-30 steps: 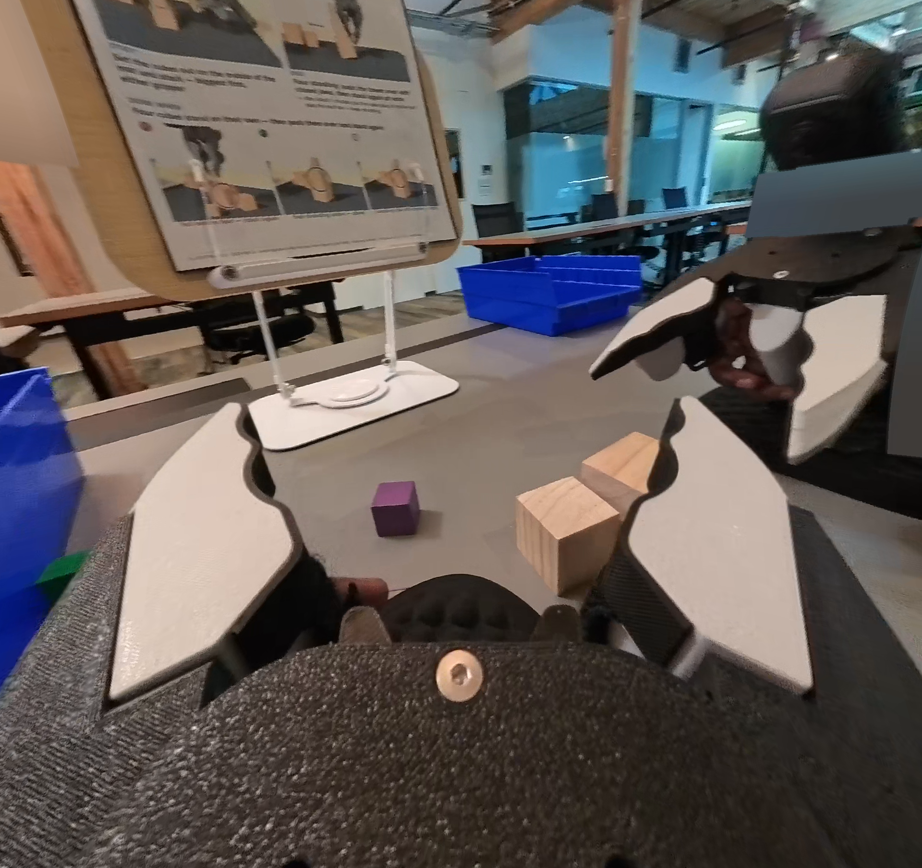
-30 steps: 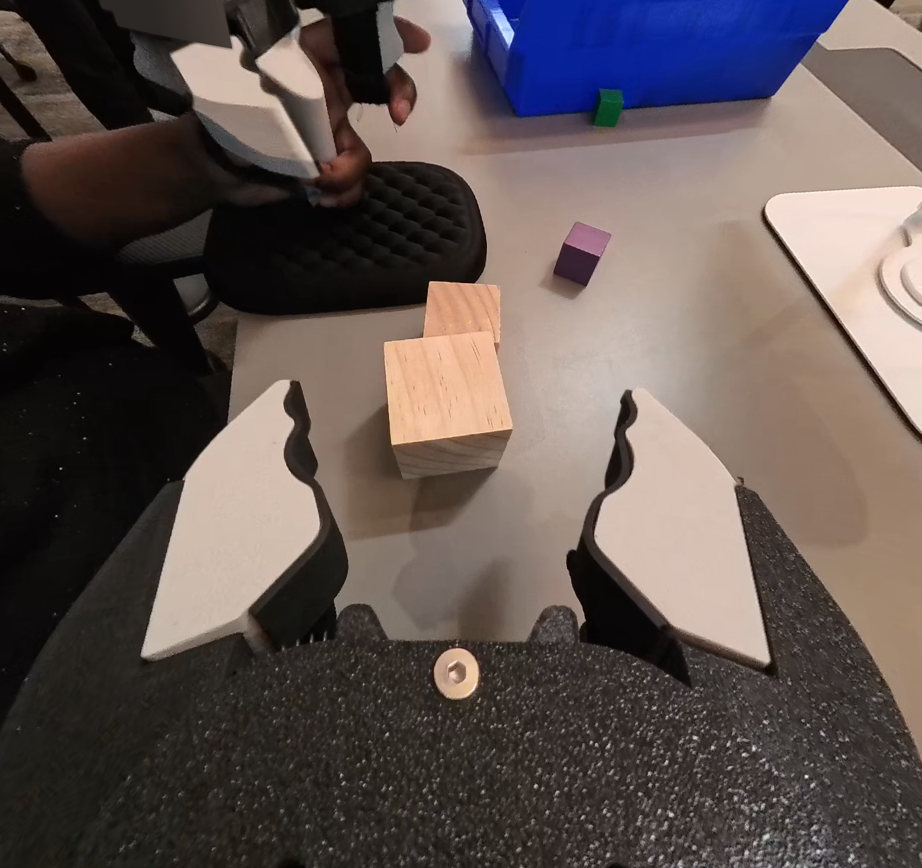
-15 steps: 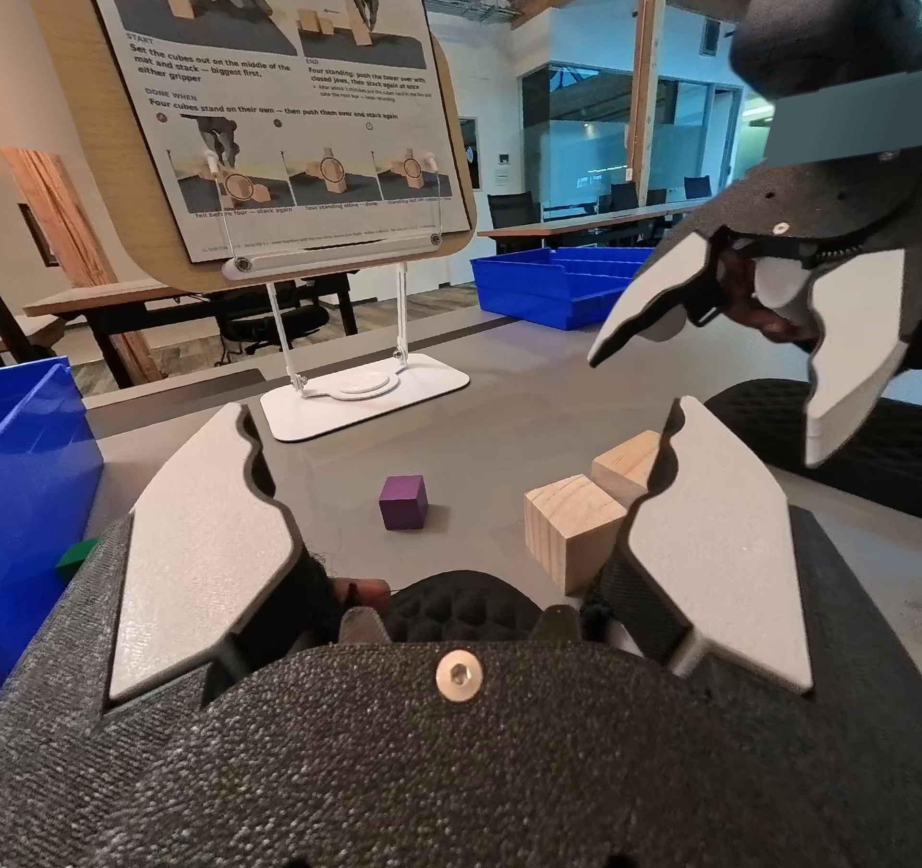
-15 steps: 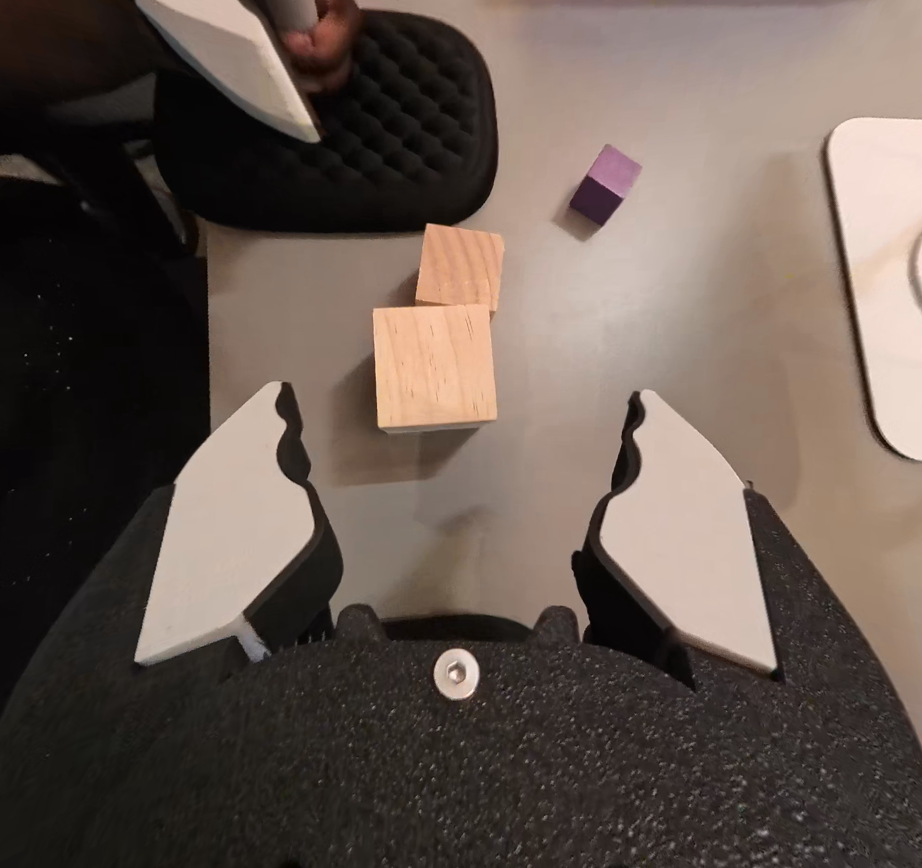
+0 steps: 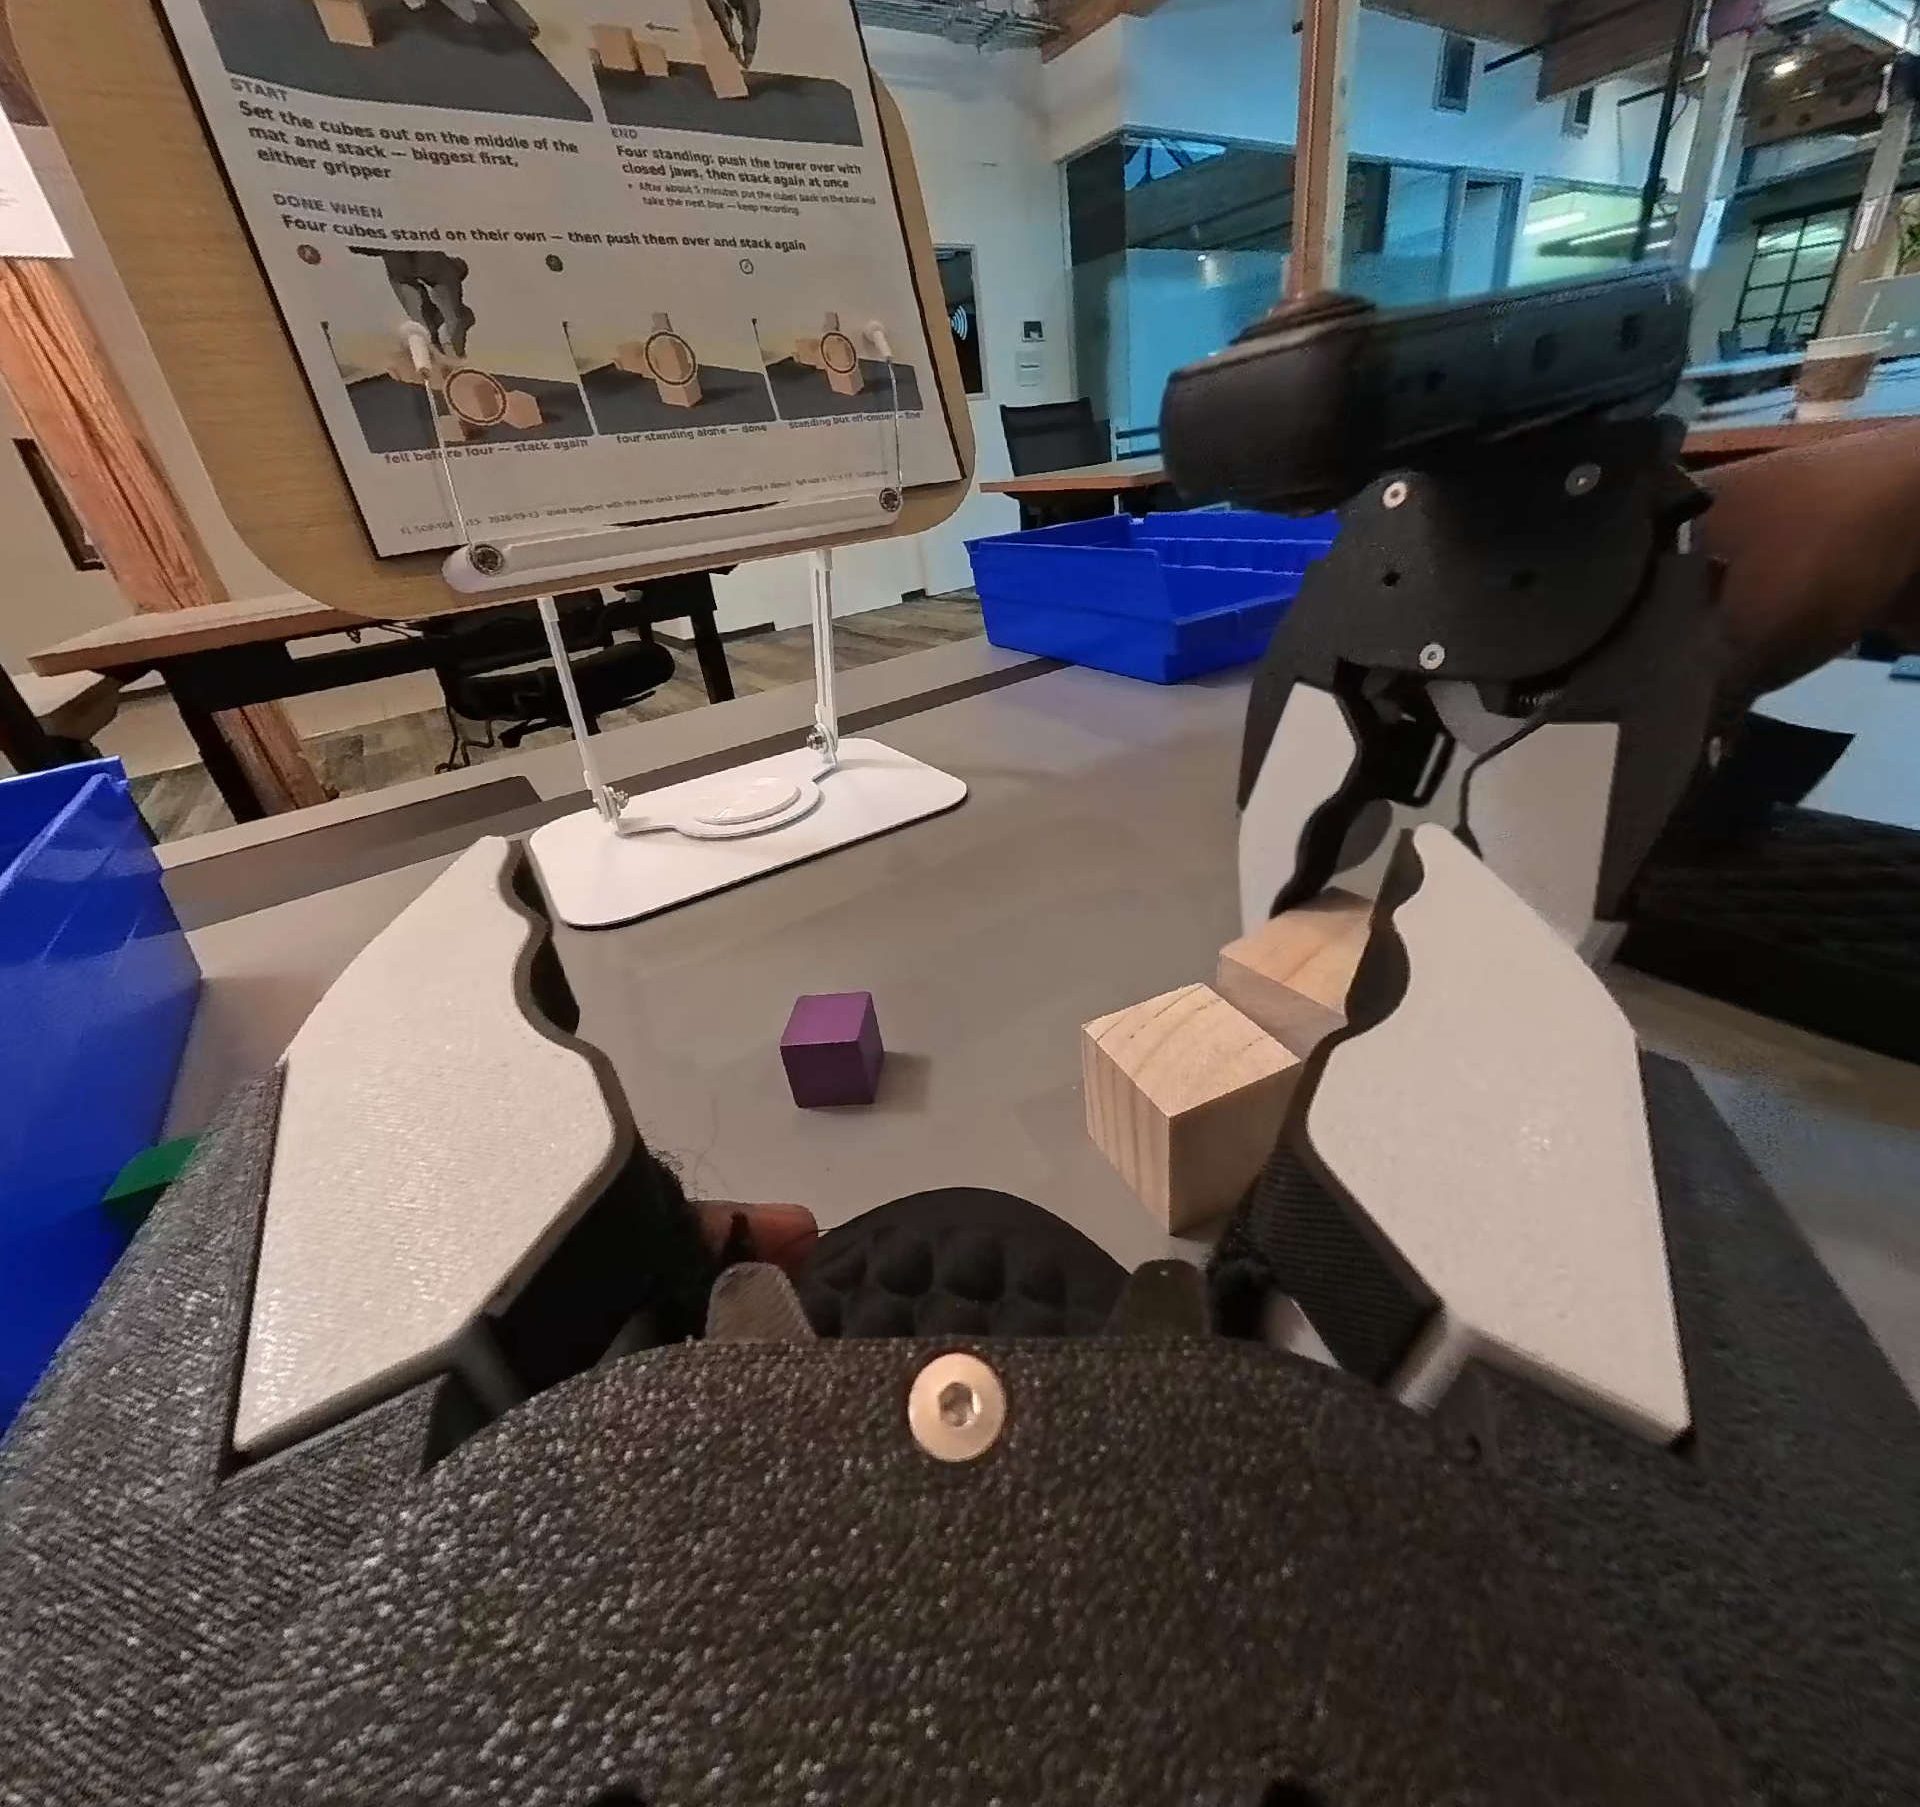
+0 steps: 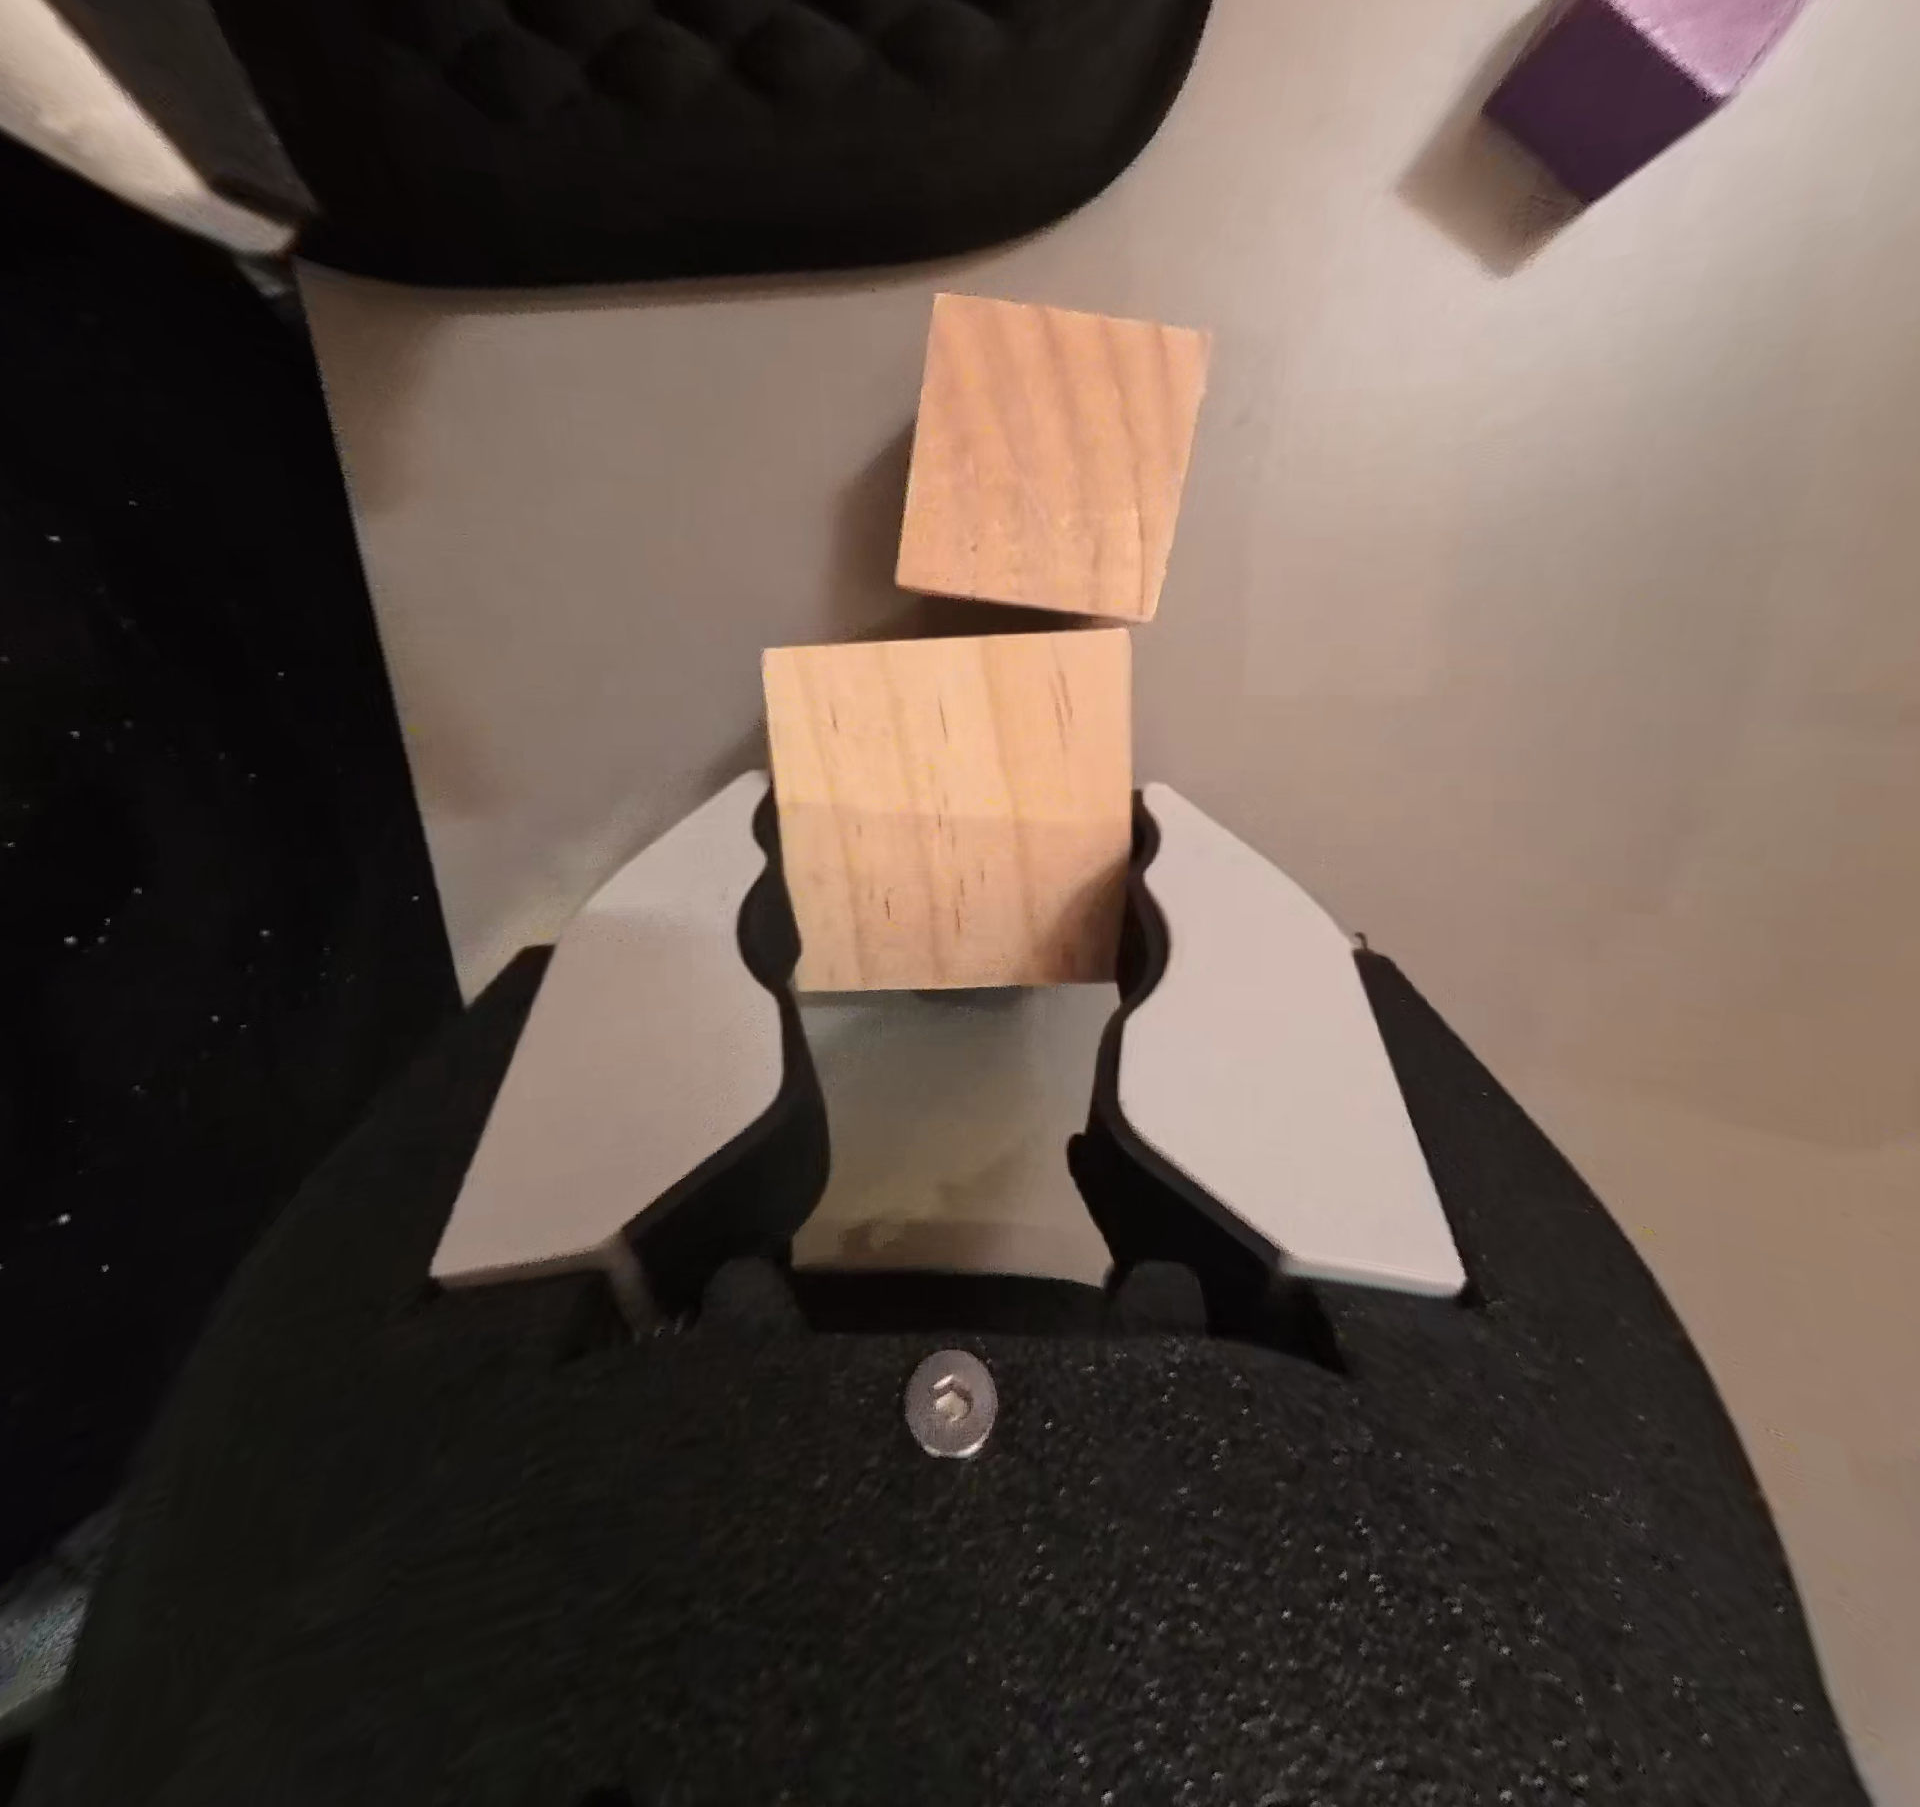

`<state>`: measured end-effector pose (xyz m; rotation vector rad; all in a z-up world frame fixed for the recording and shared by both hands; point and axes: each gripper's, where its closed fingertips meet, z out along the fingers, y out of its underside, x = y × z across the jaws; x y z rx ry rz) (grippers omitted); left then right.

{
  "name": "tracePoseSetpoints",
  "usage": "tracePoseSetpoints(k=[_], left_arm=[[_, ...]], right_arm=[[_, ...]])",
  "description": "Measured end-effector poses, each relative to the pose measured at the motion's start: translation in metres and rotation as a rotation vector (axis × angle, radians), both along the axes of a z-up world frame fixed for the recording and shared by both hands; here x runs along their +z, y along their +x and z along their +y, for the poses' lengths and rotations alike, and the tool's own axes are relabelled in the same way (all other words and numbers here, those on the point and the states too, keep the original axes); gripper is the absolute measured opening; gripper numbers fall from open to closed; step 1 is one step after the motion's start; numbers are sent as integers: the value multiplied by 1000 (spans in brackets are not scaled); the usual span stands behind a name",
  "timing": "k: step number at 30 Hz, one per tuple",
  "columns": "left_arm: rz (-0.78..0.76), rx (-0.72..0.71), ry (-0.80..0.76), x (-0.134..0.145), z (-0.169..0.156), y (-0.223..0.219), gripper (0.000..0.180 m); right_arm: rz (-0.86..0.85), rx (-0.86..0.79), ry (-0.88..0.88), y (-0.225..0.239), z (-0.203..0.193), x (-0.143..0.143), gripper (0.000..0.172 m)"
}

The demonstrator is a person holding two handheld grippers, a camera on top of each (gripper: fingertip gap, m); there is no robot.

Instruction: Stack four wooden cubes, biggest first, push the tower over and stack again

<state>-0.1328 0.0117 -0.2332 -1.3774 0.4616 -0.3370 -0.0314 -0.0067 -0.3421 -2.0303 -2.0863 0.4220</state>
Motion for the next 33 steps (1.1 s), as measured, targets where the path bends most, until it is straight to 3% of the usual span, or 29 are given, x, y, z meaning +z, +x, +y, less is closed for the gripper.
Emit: tracePoseSetpoints(k=[6,12,22,33], left_arm=[[11,-13,4,0,-1,2,145],[18,-18,2,-1,-2,4,145],[8,-26,0,-1,-2,3,143],[1,-27,2,0,-2,3,143]], right_arm=[[4,-20,34,3,18,17,59],[92,-62,122,-11,71,48,59],[151,-83,59,-53,123,23,59],[183,-52,44,-64,135,5,59]])
